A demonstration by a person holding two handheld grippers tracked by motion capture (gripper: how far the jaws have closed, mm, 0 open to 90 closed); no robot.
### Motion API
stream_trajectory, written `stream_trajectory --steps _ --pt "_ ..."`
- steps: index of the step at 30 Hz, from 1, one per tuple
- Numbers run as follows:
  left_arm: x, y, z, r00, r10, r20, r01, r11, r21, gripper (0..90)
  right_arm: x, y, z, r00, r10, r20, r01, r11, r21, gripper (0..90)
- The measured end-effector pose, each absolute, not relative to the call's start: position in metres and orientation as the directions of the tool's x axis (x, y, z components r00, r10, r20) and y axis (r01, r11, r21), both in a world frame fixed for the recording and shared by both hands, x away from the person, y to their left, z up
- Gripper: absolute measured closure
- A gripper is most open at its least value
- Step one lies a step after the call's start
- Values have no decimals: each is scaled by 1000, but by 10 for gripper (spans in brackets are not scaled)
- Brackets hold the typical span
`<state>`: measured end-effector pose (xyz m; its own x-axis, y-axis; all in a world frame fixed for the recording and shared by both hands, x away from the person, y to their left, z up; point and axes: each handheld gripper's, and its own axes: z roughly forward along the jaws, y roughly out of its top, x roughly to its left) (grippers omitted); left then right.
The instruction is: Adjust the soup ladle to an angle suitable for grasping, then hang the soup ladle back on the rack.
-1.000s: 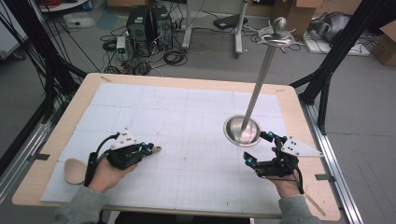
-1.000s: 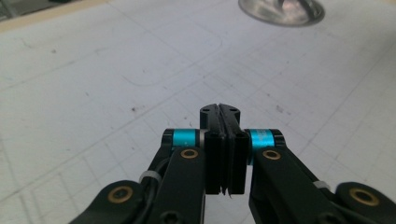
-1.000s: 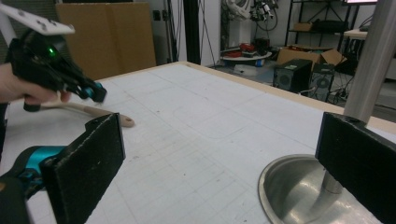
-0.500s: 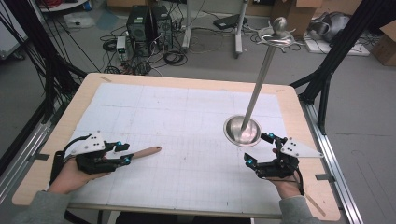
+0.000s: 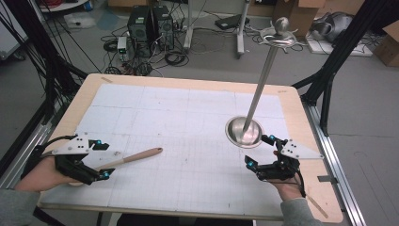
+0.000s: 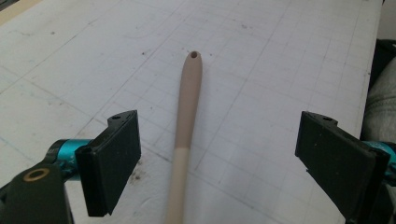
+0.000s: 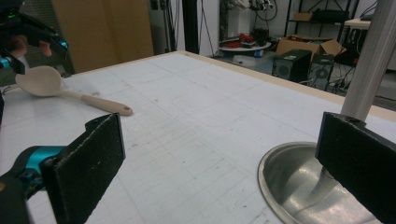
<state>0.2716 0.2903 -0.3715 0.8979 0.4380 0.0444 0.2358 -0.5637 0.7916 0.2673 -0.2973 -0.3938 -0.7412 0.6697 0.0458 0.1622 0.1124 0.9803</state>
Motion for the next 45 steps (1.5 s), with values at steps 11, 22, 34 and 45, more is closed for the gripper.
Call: stream_trajectory --steps 11,22,34,45 --pt "281 302 -375 908 414 68 248 -660 710 156 266 -295 -396 -743 668 45 173 126 977 1" --pt "298 297 -387 902 432 23 322 -706 631 229 264 -299 -396 -738 673 48 176 124 977 1" --pt "308 289 -407 909 415 29 345 -791 505 305 259 -305 -396 -730 682 51 180 120 976 1" --pt "310 290 -415 915 400 47 348 -844 408 483 257 -307 -396 -726 686 54 185 118 976 1"
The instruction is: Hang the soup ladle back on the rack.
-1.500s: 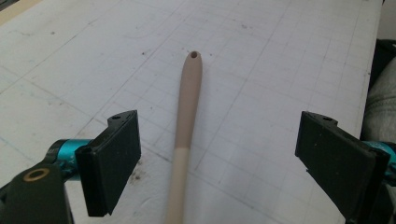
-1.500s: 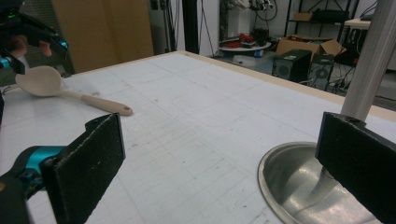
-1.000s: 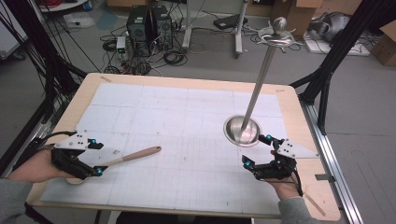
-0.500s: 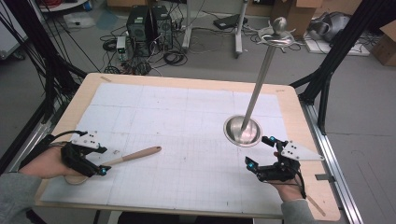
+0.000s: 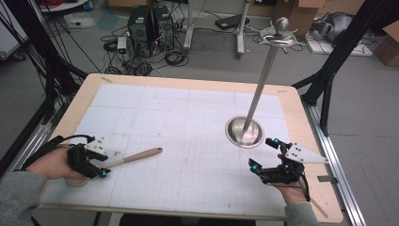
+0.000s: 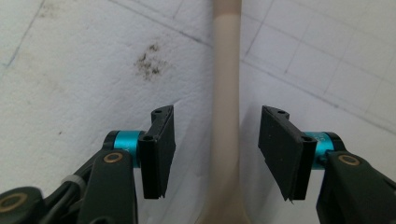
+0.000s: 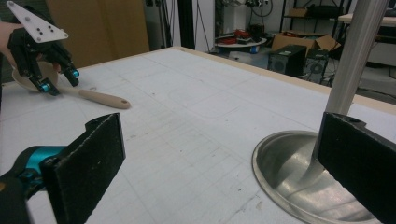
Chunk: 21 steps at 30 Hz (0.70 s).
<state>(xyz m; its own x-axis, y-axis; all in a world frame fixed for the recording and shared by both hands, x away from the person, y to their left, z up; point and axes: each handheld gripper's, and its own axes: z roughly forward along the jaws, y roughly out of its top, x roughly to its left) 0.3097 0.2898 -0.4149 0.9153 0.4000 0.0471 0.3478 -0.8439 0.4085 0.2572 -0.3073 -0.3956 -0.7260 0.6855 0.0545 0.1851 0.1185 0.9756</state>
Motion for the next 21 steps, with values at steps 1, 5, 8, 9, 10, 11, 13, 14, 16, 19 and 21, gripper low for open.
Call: stream_trajectory --steps 1,5,8,9,10,11,13,14,16,19,21 --pt "309 291 -415 917 394 55 340 -849 405 503 257 -307 -396 -726 686 56 186 117 976 1" --pt "308 290 -416 929 368 42 322 -858 400 580 257 -307 -396 -726 686 56 186 117 976 1" --pt "308 290 -415 938 346 27 308 -866 394 687 257 -307 -396 -728 684 49 178 120 977 1" --pt "308 291 -414 938 346 36 305 -868 393 721 257 -307 -396 -728 684 48 178 120 977 1" --pt "309 291 -415 936 352 28 312 -862 398 761 257 -307 -395 -727 685 49 178 120 977 1" --pt "310 292 -415 935 354 15 319 -860 398 761 257 -307 -395 -727 685 50 179 118 977 1" --pt "311 292 -415 934 358 7 325 -857 400 764 256 -307 -395 -728 684 53 182 118 976 1" --pt "311 292 -415 933 360 5 328 -857 398 765 256 -307 -395 -728 684 53 182 118 976 1" --pt "311 292 -414 933 361 7 329 -857 396 767 257 -307 -395 -727 685 54 181 115 977 1" --pt "311 292 -414 933 360 14 325 -857 401 767 257 -308 -396 -726 685 56 184 115 976 1" --pt "310 293 -413 933 361 16 323 -852 413 768 257 -308 -396 -726 685 57 184 114 976 1"
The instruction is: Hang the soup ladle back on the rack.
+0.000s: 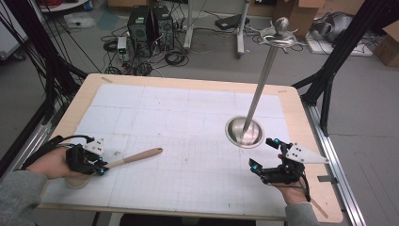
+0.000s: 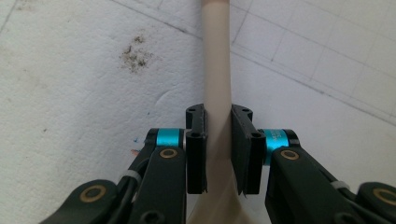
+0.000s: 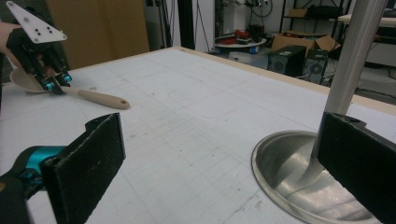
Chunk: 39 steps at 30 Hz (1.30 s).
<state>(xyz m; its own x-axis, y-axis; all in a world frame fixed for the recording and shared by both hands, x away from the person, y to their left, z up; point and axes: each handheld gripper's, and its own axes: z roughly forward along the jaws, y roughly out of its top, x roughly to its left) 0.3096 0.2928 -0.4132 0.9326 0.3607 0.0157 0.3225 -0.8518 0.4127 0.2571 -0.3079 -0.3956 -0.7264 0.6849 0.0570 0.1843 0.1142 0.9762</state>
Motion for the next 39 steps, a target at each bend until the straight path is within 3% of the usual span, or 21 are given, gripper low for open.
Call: stream_trajectory --steps 13,39 --pt "302 292 -390 921 388 30 308 -774 552 768 257 -308 -395 -726 686 49 175 116 978 1" --pt "312 224 -362 908 418 24 258 -605 754 768 257 -311 -393 -727 685 55 170 101 980 1"
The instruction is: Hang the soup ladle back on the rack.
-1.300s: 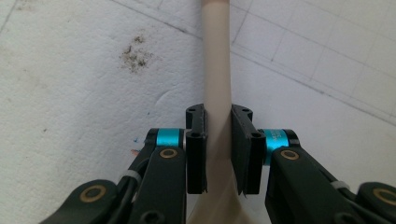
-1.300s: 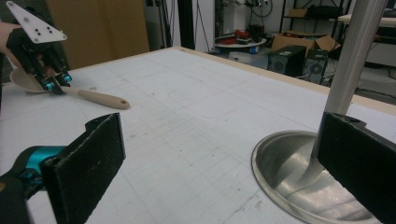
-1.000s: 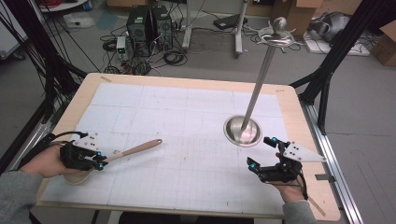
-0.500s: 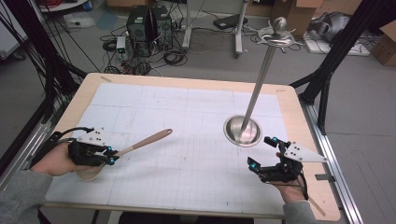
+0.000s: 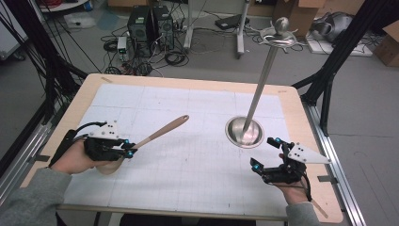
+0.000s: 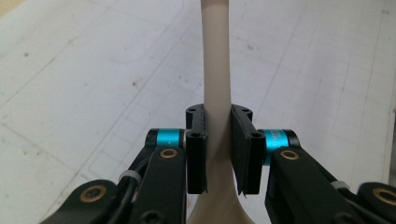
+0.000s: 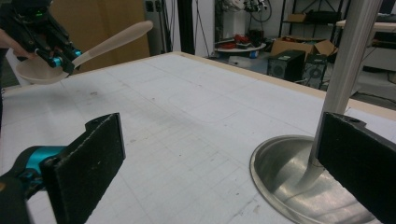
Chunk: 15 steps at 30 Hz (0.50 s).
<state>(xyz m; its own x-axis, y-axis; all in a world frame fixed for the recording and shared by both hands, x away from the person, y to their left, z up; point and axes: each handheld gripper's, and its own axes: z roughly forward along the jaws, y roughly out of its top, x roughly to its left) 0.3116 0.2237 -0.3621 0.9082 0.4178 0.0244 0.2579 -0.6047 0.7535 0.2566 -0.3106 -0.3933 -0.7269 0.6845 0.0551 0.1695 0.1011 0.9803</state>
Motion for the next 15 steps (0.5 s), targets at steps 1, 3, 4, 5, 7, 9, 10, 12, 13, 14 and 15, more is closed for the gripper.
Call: stream_trajectory --steps 1,3,4,5,7,9,10,12,13,14,15 --pt "312 221 -361 910 415 17 258 -599 758 768 257 -311 -393 -727 684 56 170 101 980 1" --pt "312 212 -359 913 407 24 244 -591 769 768 256 -311 -393 -727 684 57 171 100 980 1" --pt "313 208 -358 915 403 16 246 -589 769 769 256 -311 -393 -727 684 56 171 100 980 1" --pt "313 203 -356 918 396 19 240 -593 768 768 256 -311 -392 -725 686 57 170 98 980 1" --pt "315 192 -352 921 388 29 227 -598 769 768 256 -311 -392 -727 685 53 164 97 982 1" --pt "317 182 -348 920 391 33 223 -591 775 768 256 -311 -392 -727 684 55 164 96 982 1" --pt "319 178 -345 919 392 33 224 -589 776 768 256 -311 -392 -727 684 56 167 97 981 1" --pt "321 169 -340 917 396 33 223 -581 783 768 256 -311 -392 -728 683 58 168 96 981 1" --pt "322 165 -337 917 398 39 219 -581 784 768 256 -311 -392 -728 683 57 164 94 982 1" --pt "323 162 -335 916 399 39 219 -578 786 768 256 -311 -392 -729 683 57 163 92 982 1" --pt "324 158 -333 915 400 43 214 -574 791 768 255 -312 -392 -729 682 57 163 93 982 1"
